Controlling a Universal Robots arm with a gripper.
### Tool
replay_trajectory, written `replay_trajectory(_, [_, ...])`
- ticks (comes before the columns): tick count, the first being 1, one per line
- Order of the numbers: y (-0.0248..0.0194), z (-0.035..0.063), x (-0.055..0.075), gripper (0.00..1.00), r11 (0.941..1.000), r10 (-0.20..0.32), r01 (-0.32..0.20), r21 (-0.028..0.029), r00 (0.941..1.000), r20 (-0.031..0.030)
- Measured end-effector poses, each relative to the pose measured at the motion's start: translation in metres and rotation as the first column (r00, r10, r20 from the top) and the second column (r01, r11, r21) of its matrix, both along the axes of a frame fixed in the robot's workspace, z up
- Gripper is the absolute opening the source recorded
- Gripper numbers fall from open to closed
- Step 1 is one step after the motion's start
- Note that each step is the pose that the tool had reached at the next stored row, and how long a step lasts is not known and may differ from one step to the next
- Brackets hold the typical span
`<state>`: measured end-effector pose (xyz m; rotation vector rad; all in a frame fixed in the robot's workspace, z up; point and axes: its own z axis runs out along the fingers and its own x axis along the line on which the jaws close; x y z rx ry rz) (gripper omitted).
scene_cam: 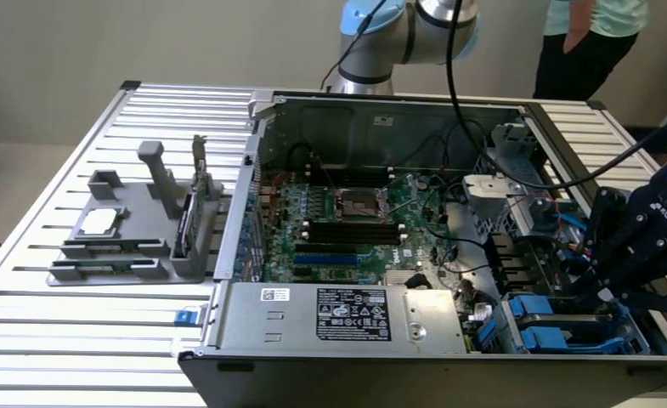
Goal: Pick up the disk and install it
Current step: 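Insert the first disk wire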
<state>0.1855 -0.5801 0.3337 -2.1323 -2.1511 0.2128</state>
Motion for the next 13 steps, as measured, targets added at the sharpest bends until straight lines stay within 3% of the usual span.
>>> replay_trajectory(7, [0.0, -0.0015, 0.0003, 0.17, 1.0, -0.003, 0.003, -0.0003, 1.0, -0.005])
replay_trajectory(10, [0.0, -0.0022, 0.0012, 0.17, 1.0, -0.005, 0.005, -0.0004, 0.9999, -0.0107])
replay_trajectory(13, [-0.0001, -0.0025, 0.005, 0.17, 1.0, -0.006, 0.006, -0.0005, 0.9998, -0.0204])
